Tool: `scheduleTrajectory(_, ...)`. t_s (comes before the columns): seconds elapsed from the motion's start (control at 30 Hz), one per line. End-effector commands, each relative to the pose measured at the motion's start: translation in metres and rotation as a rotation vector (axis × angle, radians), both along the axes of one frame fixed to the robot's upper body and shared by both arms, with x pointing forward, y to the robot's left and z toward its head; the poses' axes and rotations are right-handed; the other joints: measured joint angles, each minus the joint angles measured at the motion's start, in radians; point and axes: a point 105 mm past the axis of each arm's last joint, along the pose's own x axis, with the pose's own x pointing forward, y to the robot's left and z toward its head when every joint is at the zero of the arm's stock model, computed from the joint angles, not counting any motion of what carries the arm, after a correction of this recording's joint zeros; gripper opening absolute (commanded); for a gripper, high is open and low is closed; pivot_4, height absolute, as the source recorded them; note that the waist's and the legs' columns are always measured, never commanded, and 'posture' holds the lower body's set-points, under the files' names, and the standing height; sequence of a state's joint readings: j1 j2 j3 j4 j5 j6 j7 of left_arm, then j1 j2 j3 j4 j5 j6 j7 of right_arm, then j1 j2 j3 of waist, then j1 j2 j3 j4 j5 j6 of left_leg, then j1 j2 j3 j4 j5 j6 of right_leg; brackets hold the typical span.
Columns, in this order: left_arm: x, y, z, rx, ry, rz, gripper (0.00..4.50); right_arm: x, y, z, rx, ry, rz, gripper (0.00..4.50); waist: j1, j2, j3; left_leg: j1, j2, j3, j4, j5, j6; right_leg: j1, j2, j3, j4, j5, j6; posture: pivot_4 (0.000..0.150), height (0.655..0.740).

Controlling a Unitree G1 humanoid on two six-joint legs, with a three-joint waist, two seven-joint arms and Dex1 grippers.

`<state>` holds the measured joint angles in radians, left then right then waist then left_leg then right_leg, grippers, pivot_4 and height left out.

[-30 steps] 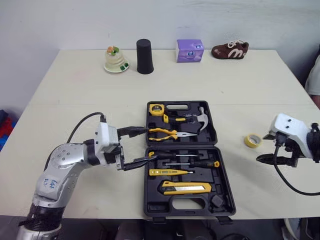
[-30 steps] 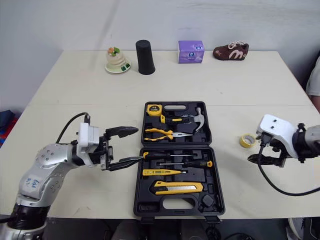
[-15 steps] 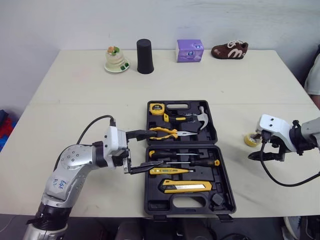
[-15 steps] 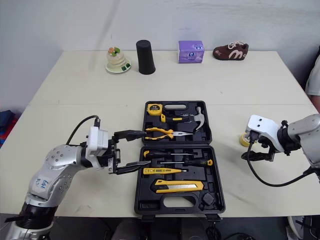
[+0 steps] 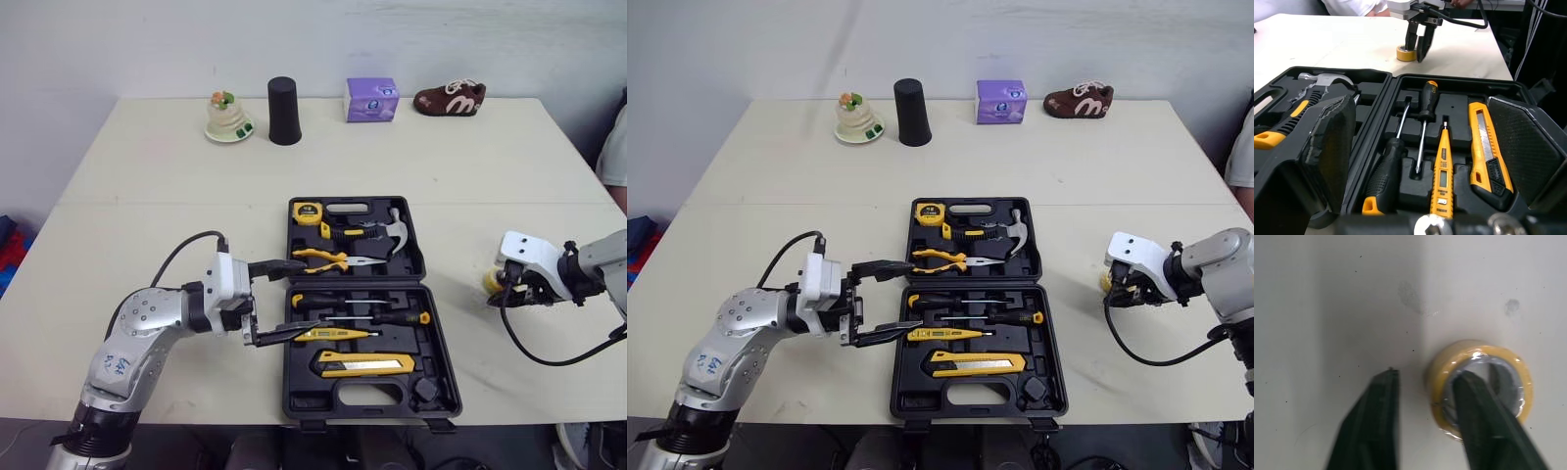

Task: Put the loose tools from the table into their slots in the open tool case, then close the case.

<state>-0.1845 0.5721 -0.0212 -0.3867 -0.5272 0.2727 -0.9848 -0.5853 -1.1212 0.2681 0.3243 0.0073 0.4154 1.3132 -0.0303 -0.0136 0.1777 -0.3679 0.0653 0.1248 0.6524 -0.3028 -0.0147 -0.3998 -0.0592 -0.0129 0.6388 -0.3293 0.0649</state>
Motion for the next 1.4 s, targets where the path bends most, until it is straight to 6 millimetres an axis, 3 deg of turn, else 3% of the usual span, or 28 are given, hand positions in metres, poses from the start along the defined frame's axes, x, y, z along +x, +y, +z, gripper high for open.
scheduleTrajectory(0.03,-0.008,-0.004,0.014,-0.032,-0.04,-0.065,4.5,0.006,-0.001,0.021,-0.01,-0.095,0.034,0.03,0.0,0.0,0.0,0.0,0.0,0.0,0.0,0.0,0.0,0.0,0.0,0.0,0.0,0.0,0.0,0.15,0.74)
scheduleTrajectory(0.1,-0.011,-0.006,0.013,-0.021,-0.041,-0.096,4.5,0.005,0.008,0.034,0.007,-0.139,0.101,0.03,0.0,0.0,0.0,0.0,0.0,0.0,0.0,0.0,0.0,0.0,0.0,0.0,0.001,0.0,0.0,0.15,0.74)
scheduleTrajectory(0.17,-0.013,-0.006,0.01,0.008,-0.015,-0.124,4.5,-0.006,0.035,0.051,0.087,-0.155,0.23,0.03,-0.001,0.001,0.001,0.0,0.0,0.0,0.0,0.0,0.0,0.0,0.0,0.0,0.001,0.0,0.0,0.15,0.74)
scheduleTrajectory(0.23,-0.015,-0.006,0.009,0.024,-0.03,-0.14,4.5,-0.014,0.048,0.059,0.127,-0.154,0.278,0.03,-0.001,0.001,0.001,0.0,0.0,0.0,0.0,0.0,0.0,-0.001,0.001,0.0,0.001,0.0,0.0,0.15,0.74)
scheduleTrajectory(0.3,-0.021,-0.006,0.006,0.049,-0.077,-0.176,4.5,-0.039,0.079,0.067,0.178,-0.102,0.407,0.03,0.001,0.001,0.001,0.0,0.001,-0.001,-0.001,0.0,-0.001,-0.001,0.001,0.0,0.001,0.0,0.0,0.15,0.74)
scheduleTrajectory(0.37,-0.026,-0.006,0.0,0.074,-0.089,-0.204,4.5,-0.067,0.104,0.068,0.201,-0.037,0.527,0.03,0.003,0.001,0.001,-0.001,0.001,-0.002,-0.002,0.0,-0.001,-0.001,0.001,-0.001,0.001,0.0,-0.001,0.15,0.74)
scheduleTrajectory(0.5,-0.033,-0.009,-0.007,0.098,-0.075,-0.24,4.5,-0.095,0.13,0.068,0.231,0.024,0.625,0.03,0.003,0.001,0.001,-0.002,0.0,-0.003,-0.001,-0.001,0.001,-0.001,0.0,-0.001,0.0,0.0,0.0,0.15,0.74)
scheduleTrajectory(0.6,-0.035,-0.011,-0.007,0.086,-0.068,-0.246,4.5,-0.128,0.153,0.056,0.253,0.128,0.745,0.03,0.003,0.001,0.001,-0.002,-0.001,-0.002,-0.001,-0.004,0.007,-0.001,-0.002,-0.001,0.0,0.001,0.001,0.15,0.74)
scheduleTrajectory(0.77,-0.039,-0.012,-0.012,0.095,-0.059,-0.273,4.5,-0.147,0.161,0.03,0.237,0.193,0.766,0.03,0.003,0.001,0.001,-0.002,-0.001,-0.004,-0.001,-0.004,0.007,0.0,-0.002,-0.002,0.001,0.001,0.001,0.15,0.74)
scheduleTrajectory(1.1,-0.042,-0.012,-0.015,0.116,-0.047,-0.302,4.5,-0.136,0.134,-0.004,0.032,0.205,0.749,0.03,0.001,0.001,0.001,-0.001,-0.001,-0.004,0.0,-0.004,0.008,0.0,-0.001,-0.002,0.001,0.0,0.0,0.15,0.74)
scheduleTrajectory(1.4,-0.042,-0.013,-0.018,0.127,-0.047,-0.296,4.5,-0.13,0.132,-0.014,0.0,0.207,0.75,0.03,0.002,0.001,0.001,-0.002,-0.001,-0.004,0.001,-0.004,0.007,0.0,-0.001,-0.002,0.001,0.0,0.0,0.15,0.74)
